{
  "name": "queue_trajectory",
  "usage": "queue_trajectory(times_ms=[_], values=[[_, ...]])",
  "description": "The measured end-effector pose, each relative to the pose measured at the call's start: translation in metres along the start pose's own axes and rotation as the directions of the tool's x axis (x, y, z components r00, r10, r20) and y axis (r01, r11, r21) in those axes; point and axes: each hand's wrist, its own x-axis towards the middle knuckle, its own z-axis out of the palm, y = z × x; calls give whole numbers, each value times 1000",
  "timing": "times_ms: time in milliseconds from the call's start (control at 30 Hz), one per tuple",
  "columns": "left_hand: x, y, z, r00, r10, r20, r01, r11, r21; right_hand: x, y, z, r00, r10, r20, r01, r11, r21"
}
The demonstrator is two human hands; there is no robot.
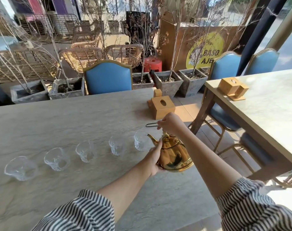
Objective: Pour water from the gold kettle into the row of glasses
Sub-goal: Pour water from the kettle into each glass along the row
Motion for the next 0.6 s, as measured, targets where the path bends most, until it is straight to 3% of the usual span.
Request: queue_trajectory(times_ms=[600], values=[[-19,8,8,1000,-8,28,8,1000,6,-3,-22,-17,999,-22,31,26,991,-132]])
